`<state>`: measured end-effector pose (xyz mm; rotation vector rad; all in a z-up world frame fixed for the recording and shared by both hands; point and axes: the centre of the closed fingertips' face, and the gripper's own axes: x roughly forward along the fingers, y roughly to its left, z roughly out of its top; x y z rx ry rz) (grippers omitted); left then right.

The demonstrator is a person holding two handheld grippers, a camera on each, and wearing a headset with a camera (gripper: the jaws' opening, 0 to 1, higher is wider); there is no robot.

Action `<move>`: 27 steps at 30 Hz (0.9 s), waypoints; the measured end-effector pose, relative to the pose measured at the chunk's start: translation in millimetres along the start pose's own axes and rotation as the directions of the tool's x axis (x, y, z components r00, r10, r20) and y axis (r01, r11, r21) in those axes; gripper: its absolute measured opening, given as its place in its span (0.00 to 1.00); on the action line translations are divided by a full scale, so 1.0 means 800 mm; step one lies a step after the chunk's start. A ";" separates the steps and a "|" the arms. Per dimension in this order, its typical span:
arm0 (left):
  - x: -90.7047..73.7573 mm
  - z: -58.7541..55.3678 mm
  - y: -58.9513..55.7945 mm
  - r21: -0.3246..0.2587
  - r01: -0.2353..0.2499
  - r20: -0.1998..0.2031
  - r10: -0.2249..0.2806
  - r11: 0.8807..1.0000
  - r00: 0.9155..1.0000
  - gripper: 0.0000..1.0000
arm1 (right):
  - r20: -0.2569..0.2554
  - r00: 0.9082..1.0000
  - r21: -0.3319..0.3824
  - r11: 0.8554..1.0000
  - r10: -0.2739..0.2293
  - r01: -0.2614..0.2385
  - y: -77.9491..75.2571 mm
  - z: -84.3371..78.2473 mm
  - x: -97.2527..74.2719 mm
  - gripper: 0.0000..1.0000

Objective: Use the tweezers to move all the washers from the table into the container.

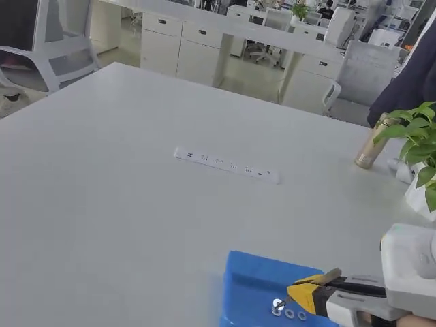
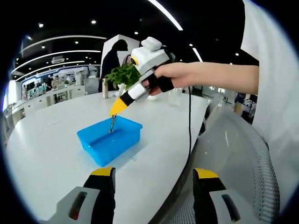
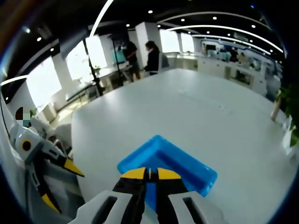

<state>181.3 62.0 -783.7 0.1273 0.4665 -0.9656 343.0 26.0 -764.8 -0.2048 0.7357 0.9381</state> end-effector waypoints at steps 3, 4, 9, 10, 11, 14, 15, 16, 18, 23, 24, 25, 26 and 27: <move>0.001 -0.002 0.000 0.000 0.000 -0.010 0.000 1.000 1.000 0.67 | -0.014 0.999 -0.001 1.000 -0.029 0.029 -0.013 -0.006 0.005 0.03; 0.001 -0.002 -0.001 0.003 0.002 -0.012 -0.002 1.000 1.000 0.67 | -0.008 1.000 0.004 1.000 -0.030 0.030 -0.014 -0.006 0.005 0.03; -0.001 0.001 0.006 -0.013 -0.025 0.007 0.026 1.000 1.000 0.67 | -0.036 0.999 0.005 1.000 -0.021 0.021 -0.011 -0.013 0.013 0.03; -0.001 0.001 0.006 -0.011 -0.026 0.007 0.026 1.000 1.000 0.67 | -0.039 0.999 0.004 1.000 -0.020 0.020 -0.010 -0.013 0.015 0.03; -0.001 0.001 0.006 -0.003 -0.027 0.007 0.027 1.000 1.000 0.67 | -0.041 0.999 0.000 1.000 -0.017 0.017 -0.008 -0.013 0.018 0.03; -0.001 0.001 0.004 -0.003 -0.020 0.007 0.020 1.000 1.000 0.67 | -0.057 0.998 -0.016 1.000 -0.011 0.010 -0.005 -0.013 0.024 0.03; -0.001 0.001 0.004 -0.003 -0.019 0.007 0.019 1.000 1.000 0.67 | -0.060 0.998 -0.025 1.000 -0.013 0.012 -0.004 -0.012 0.025 0.03; 0.000 0.001 0.003 -0.002 -0.016 0.006 0.017 1.000 1.000 0.67 | -0.069 0.998 -0.034 0.999 -0.015 0.012 -0.004 -0.013 0.027 0.03; 0.000 0.000 0.003 -0.002 -0.013 0.003 0.013 1.000 1.000 0.67 | -0.075 0.997 -0.046 0.999 -0.017 0.013 -0.004 -0.012 0.030 0.03; 0.000 0.000 0.001 0.000 -0.005 0.000 0.005 1.000 1.000 0.67 | -0.095 0.995 -0.048 0.999 -0.011 0.006 0.000 -0.015 0.036 0.03; 0.000 0.000 0.001 0.000 -0.004 0.000 0.004 1.000 1.000 0.67 | -0.100 0.995 -0.045 0.999 -0.001 -0.003 0.001 -0.016 0.038 0.03; 0.000 0.000 0.001 0.000 -0.002 0.000 0.002 1.000 1.000 0.67 | -0.102 0.995 -0.044 0.999 0.001 -0.006 0.001 -0.016 0.040 0.03; 0.000 0.000 0.000 0.000 -0.002 -0.001 0.002 1.000 1.000 0.67 | -0.105 0.995 -0.045 0.999 0.003 -0.008 0.001 -0.017 0.041 0.03; 0.000 0.000 0.001 0.000 -0.002 -0.001 0.002 1.000 1.000 0.67 | -0.111 0.994 -0.046 0.999 0.005 -0.010 0.000 -0.018 0.043 0.03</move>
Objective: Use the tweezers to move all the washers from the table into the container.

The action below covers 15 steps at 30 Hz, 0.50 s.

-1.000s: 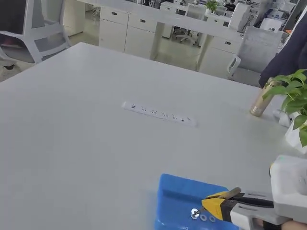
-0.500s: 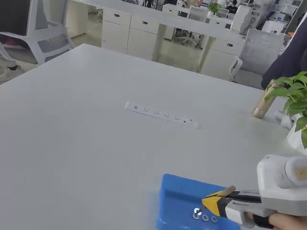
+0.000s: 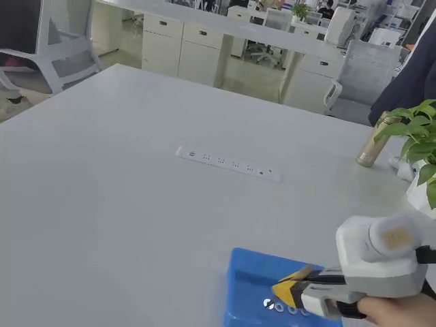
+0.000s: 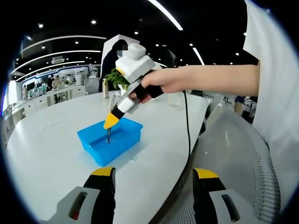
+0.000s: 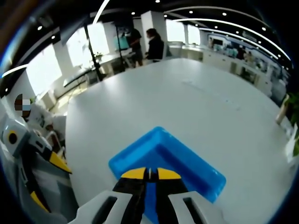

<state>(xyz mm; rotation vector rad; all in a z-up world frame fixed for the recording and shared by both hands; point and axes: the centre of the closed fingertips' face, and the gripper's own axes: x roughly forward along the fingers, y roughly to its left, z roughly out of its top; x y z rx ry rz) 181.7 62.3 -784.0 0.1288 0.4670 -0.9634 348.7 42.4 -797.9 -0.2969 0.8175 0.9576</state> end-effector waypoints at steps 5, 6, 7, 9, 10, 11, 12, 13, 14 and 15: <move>-0.001 0.000 0.002 -0.004 -0.009 0.001 0.009 1.000 1.000 0.67 | -0.020 1.000 -0.012 1.000 0.000 0.000 0.002 -0.004 0.006 0.03; -0.001 0.000 0.003 -0.005 -0.011 0.001 0.011 1.000 1.000 0.67 | -0.027 1.000 -0.016 1.000 -0.001 0.001 0.002 -0.006 0.007 0.03; -0.001 0.000 0.003 -0.007 -0.011 0.000 0.011 1.000 1.000 0.67 | -0.034 0.999 -0.018 1.000 -0.001 0.001 0.002 -0.007 0.008 0.03; -0.001 -0.001 0.003 -0.007 -0.011 0.000 0.011 1.000 1.000 0.67 | -0.043 0.999 -0.024 1.000 -0.004 0.003 0.003 -0.010 0.010 0.03; -0.001 -0.001 0.003 -0.007 -0.010 -0.001 0.010 1.000 1.000 0.67 | -0.047 0.999 -0.026 1.000 -0.002 0.001 0.004 -0.012 0.011 0.03; -0.001 -0.001 0.002 -0.006 -0.009 -0.002 0.009 1.000 1.000 0.67 | -0.051 0.999 -0.029 1.000 0.000 -0.002 0.004 -0.014 0.012 0.03; -0.001 -0.001 0.002 -0.006 -0.007 -0.003 0.007 1.000 1.000 0.67 | -0.051 0.999 -0.030 1.000 0.002 -0.003 0.005 -0.014 0.013 0.03; -0.001 -0.001 0.002 -0.005 -0.006 -0.005 0.006 1.000 1.000 0.67 | -0.054 0.999 -0.030 1.000 0.004 -0.005 0.006 -0.015 0.014 0.03; 0.000 -0.002 0.002 -0.005 -0.006 -0.005 0.006 1.000 1.000 0.67 | -0.055 0.998 -0.031 1.000 0.005 -0.006 0.007 -0.016 0.015 0.03; 0.000 -0.002 0.002 -0.005 -0.005 -0.005 0.005 1.000 1.000 0.67 | -0.057 0.998 -0.033 0.999 0.005 -0.007 0.008 -0.017 0.015 0.03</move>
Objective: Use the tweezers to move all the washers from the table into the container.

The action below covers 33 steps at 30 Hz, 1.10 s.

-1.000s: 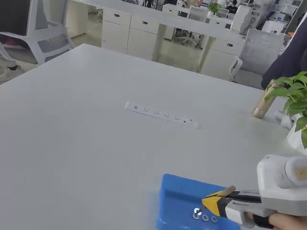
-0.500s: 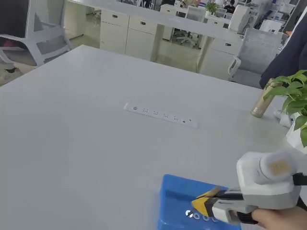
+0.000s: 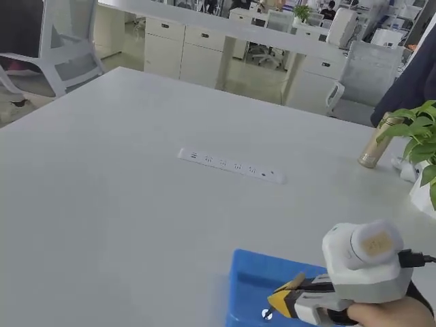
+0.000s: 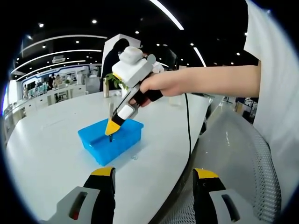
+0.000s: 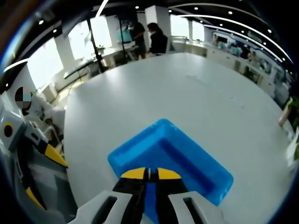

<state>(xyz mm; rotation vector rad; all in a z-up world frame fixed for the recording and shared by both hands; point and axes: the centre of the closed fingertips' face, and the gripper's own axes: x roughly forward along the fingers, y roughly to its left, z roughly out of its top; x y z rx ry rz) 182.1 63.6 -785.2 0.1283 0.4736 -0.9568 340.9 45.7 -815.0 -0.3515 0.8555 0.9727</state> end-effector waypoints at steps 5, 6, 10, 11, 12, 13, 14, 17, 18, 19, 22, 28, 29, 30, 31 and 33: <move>0.000 0.000 0.000 -0.002 -0.002 0.000 0.002 1.000 1.000 0.67 | -0.008 1.000 -0.012 1.000 -0.005 0.005 0.001 -0.003 0.002 0.03; 0.000 0.000 0.001 -0.003 -0.002 0.000 0.002 1.000 1.000 0.67 | -0.009 1.000 -0.013 1.000 -0.005 0.005 0.001 -0.003 0.002 0.03; 0.000 0.000 0.001 -0.004 -0.004 0.001 0.004 1.000 1.000 0.67 | -0.008 1.000 -0.009 1.000 -0.007 0.007 0.001 -0.003 0.001 0.03; 0.000 0.000 0.001 -0.003 -0.004 0.002 0.004 1.000 1.000 0.67 | -0.009 1.000 -0.010 1.000 -0.008 0.008 0.001 -0.003 0.001 0.03; 0.000 0.000 0.001 -0.003 -0.004 0.002 0.004 1.000 1.000 0.67 | -0.010 1.000 -0.010 1.000 -0.008 0.008 0.000 -0.003 0.001 0.03; 0.000 0.001 0.001 -0.003 -0.004 0.003 0.004 1.000 1.000 0.67 | -0.009 1.000 -0.011 1.000 -0.009 0.009 0.000 -0.003 0.000 0.03; 0.000 0.001 0.001 -0.003 -0.004 0.004 0.004 1.000 1.000 0.67 | -0.007 1.000 -0.009 1.000 -0.008 0.008 0.000 -0.003 0.000 0.03; 0.000 0.001 0.001 -0.003 -0.003 0.004 0.003 1.000 1.000 0.67 | 0.012 1.000 0.007 1.000 -0.003 0.003 0.002 0.000 -0.003 0.03; 0.000 0.001 0.001 -0.003 -0.003 0.004 0.003 1.000 1.000 0.67 | 0.015 1.000 0.009 1.000 -0.006 0.006 0.001 0.001 -0.004 0.03; 0.000 0.001 0.001 -0.002 -0.003 0.005 0.003 1.000 1.000 0.67 | 0.018 1.000 0.009 1.000 -0.009 0.009 0.001 0.001 -0.006 0.03; 0.000 0.001 0.001 -0.002 -0.005 0.005 0.005 1.000 1.000 0.67 | 0.031 0.999 0.009 1.000 -0.022 0.022 0.003 0.004 -0.014 0.03; 0.000 0.001 0.000 -0.003 0.000 0.005 0.000 1.000 1.000 0.67 | 0.086 0.996 0.030 0.999 -0.024 0.022 0.004 0.015 -0.027 0.03; 0.000 0.001 0.000 -0.003 0.001 0.005 -0.001 1.000 1.000 0.66 | 0.092 0.996 0.033 0.999 -0.022 0.019 0.005 0.017 -0.029 0.03; 0.000 0.000 0.000 -0.002 0.002 0.003 -0.002 1.000 1.000 0.66 | 0.102 0.995 0.034 0.999 -0.022 0.019 0.006 0.020 -0.033 0.03; 0.000 0.000 0.000 -0.001 0.002 0.002 -0.002 1.000 1.000 0.66 | 0.110 0.994 0.032 0.999 -0.024 0.021 0.006 0.023 -0.036 0.03; 0.000 0.000 0.000 -0.002 0.003 0.002 -0.003 1.000 1.000 0.66 | 0.124 0.992 0.026 0.999 -0.031 0.028 0.008 0.029 -0.042 0.03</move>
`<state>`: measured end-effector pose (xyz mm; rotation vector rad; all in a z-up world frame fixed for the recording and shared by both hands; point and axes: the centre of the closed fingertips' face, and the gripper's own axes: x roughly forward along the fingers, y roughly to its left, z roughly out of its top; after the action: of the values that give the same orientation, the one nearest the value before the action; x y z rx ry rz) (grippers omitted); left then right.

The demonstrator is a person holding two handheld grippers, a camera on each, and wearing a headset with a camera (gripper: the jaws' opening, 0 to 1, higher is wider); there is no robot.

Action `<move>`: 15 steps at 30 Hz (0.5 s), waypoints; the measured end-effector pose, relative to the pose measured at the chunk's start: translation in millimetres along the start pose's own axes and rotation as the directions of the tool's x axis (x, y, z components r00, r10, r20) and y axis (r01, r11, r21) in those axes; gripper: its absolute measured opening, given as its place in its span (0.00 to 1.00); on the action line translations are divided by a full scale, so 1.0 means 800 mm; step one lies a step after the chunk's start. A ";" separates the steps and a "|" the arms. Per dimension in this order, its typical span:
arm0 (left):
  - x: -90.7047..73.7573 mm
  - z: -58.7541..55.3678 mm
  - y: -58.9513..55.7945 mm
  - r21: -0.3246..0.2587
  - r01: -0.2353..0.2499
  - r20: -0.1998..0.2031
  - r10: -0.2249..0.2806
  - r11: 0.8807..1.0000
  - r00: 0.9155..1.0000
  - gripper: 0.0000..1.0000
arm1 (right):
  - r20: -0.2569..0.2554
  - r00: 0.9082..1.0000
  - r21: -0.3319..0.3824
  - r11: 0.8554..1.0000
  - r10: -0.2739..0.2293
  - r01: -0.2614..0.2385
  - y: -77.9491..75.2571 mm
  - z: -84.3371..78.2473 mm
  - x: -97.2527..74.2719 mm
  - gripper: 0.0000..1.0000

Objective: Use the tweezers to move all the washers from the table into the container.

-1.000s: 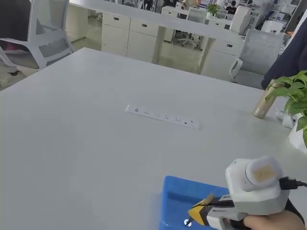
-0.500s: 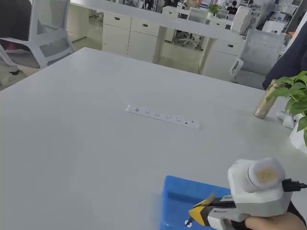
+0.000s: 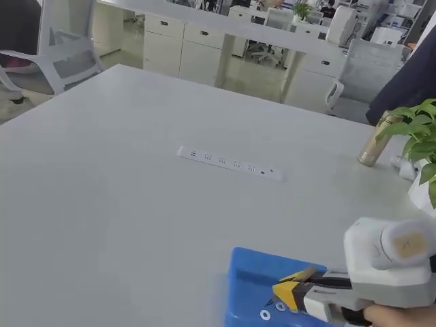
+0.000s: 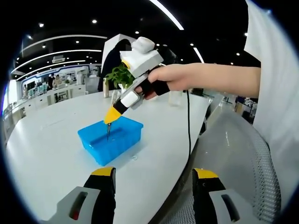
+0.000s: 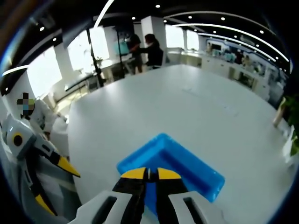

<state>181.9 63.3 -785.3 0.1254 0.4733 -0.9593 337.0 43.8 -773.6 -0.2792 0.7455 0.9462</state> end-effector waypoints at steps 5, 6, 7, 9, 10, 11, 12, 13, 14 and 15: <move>0.000 -0.001 0.002 -0.008 -0.007 -0.001 0.007 1.000 1.000 0.66 | 0.057 0.998 0.024 0.999 0.032 -0.033 0.016 0.018 -0.011 0.03; 0.000 -0.001 0.002 -0.009 -0.008 -0.001 0.008 1.000 1.000 0.66 | 0.071 0.997 0.027 0.999 0.034 -0.036 0.018 0.022 -0.013 0.03; 0.000 -0.001 0.002 -0.009 -0.006 -0.002 0.006 1.000 1.000 0.66 | 0.084 0.996 0.034 0.999 0.038 -0.041 0.019 0.026 -0.015 0.03; 0.000 -0.001 0.001 -0.008 -0.005 -0.004 0.005 1.000 1.000 0.66 | 0.097 0.994 0.041 0.998 0.047 -0.051 0.023 0.030 -0.017 0.03; 0.000 -0.002 0.001 -0.008 -0.005 -0.005 0.005 1.000 1.000 0.66 | 0.103 0.994 0.039 0.998 0.047 -0.052 0.024 0.031 -0.018 0.03; 0.000 -0.002 0.002 -0.011 -0.005 -0.007 0.005 1.000 1.000 0.66 | 0.105 0.993 0.040 0.998 0.053 -0.058 0.028 0.032 -0.018 0.03; 0.000 -0.003 0.002 -0.013 -0.007 -0.008 0.007 1.000 1.000 0.66 | 0.104 0.993 0.041 0.997 0.059 -0.064 0.030 0.031 -0.018 0.03; 0.000 -0.003 0.003 -0.013 -0.009 -0.008 0.009 1.000 1.000 0.66 | 0.103 0.993 0.041 0.997 0.062 -0.066 0.032 0.030 -0.018 0.03; 0.000 -0.002 0.003 -0.013 -0.009 -0.007 0.009 1.000 1.000 0.66 | 0.105 0.993 0.042 0.997 0.062 -0.067 0.035 0.029 -0.019 0.03; 0.000 -0.003 0.002 -0.015 -0.008 -0.009 0.007 1.000 1.000 0.66 | 0.104 0.992 0.043 0.997 0.065 -0.070 0.036 0.028 -0.018 0.03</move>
<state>182.8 65.0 -787.7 0.1185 0.4880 -0.9481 318.4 62.5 -744.7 -0.1637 0.6852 0.9985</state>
